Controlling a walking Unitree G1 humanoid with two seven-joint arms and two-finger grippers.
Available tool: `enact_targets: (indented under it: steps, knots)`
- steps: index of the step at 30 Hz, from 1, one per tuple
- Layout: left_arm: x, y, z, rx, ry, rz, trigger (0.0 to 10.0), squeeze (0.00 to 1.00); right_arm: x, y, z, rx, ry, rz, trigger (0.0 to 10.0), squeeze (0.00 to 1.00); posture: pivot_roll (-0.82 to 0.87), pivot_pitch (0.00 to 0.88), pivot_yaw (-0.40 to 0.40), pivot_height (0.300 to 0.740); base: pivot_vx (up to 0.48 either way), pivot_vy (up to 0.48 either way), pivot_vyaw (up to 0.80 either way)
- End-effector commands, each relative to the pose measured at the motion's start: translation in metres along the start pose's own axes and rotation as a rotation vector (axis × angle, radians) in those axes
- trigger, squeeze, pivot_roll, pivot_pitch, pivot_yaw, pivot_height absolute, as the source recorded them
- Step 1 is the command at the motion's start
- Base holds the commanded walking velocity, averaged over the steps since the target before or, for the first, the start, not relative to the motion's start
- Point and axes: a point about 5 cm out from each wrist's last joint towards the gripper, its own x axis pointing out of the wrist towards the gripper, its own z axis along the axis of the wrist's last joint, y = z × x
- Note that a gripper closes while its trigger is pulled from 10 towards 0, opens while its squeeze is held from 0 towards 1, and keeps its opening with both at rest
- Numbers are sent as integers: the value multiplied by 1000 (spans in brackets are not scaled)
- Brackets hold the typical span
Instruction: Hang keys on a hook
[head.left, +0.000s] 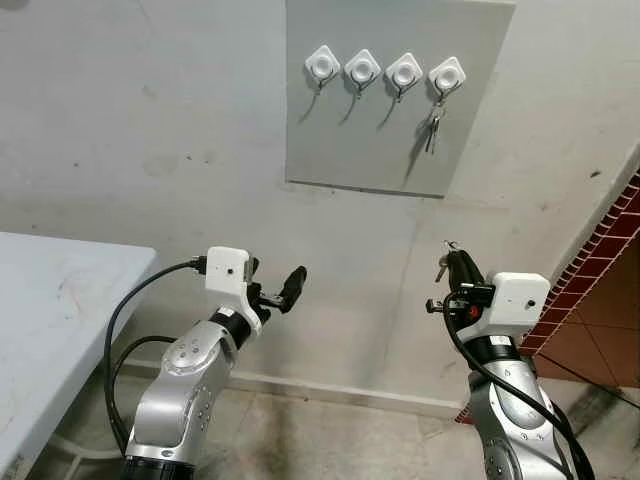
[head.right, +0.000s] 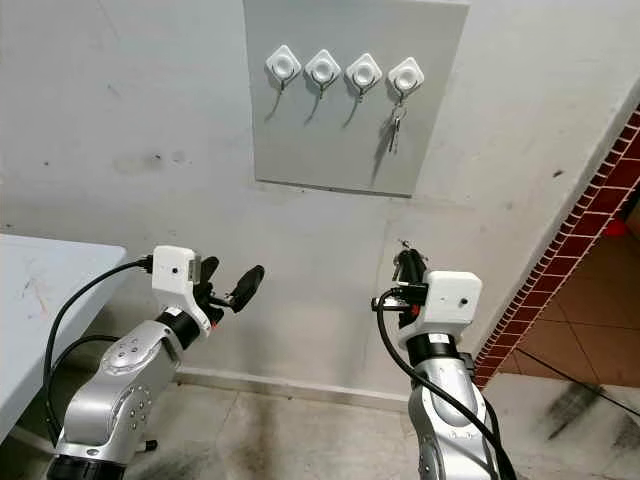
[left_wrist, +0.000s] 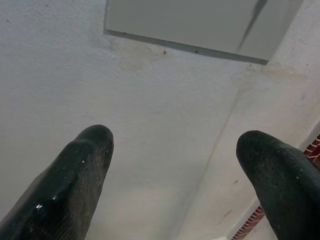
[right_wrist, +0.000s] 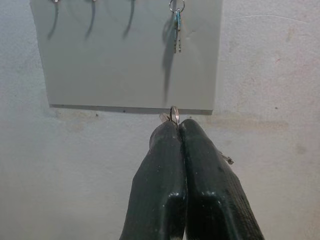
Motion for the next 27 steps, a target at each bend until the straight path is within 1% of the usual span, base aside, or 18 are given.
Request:
enact_targets:
  steps: [1,3,8,14,27]
  knots:
    - [0,-2,4,10,-9,-14,10000,0,-1,1,6,-1,-30,2,10000,0,-47,18,-12,740,289,0,0]
    - [0,-3,5,24,-11,-19,10000,0,-1,2,6,1,-29,4,10000,0,-45,20,-11,740,293,0,0]
    - [0,-3,4,19,-8,-20,10000,0,-1,2,5,3,-28,4,10000,0,-45,20,-11,740,181,0,0]
    - [0,-3,6,17,-11,-25,10000,0,-1,3,5,6,-28,2,10000,0,-46,25,-7,740,0,0,0]
    - [3,-3,7,20,-15,-27,10000,0,-1,4,4,12,-28,-2,10000,0,-45,28,-4,740,282,0,0]
